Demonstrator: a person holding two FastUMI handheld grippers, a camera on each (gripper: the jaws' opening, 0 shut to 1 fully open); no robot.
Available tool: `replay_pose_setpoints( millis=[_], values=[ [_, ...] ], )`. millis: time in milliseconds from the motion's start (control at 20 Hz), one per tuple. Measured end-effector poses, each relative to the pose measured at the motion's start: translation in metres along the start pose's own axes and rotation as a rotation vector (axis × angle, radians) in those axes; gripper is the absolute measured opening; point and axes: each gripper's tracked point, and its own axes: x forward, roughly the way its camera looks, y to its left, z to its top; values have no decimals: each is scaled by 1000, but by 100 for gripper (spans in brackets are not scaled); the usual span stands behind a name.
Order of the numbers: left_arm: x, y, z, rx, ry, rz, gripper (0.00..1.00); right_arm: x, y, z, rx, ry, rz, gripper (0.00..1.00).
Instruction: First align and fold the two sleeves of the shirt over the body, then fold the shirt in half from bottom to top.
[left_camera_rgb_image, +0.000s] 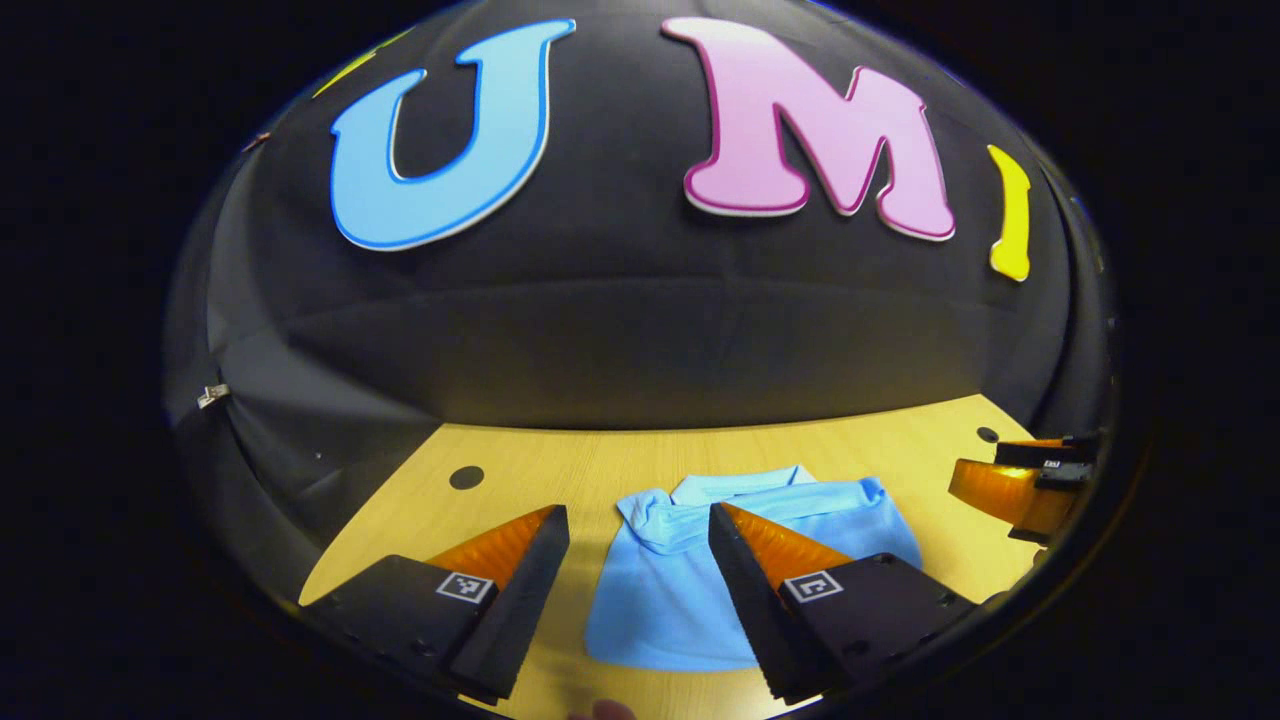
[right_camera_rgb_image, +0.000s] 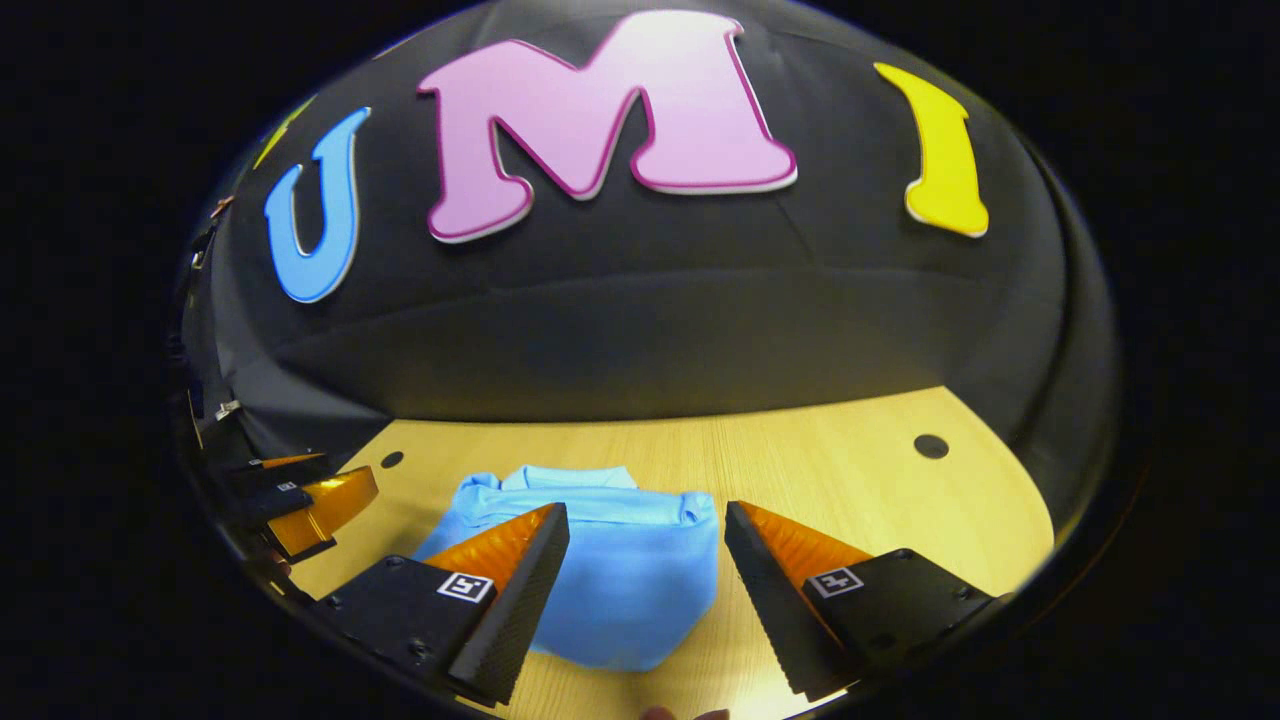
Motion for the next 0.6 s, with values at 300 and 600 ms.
replay_pose_setpoints(
  millis=[300,600],
  values=[
    [-107,-15,26,-2,-97,-30,90,-90,14,41,-37,-104,25,98],
    [-197,-15,48,-16,-180,-63,90,-175,18,48,-20,-154,30,97]
  ],
)
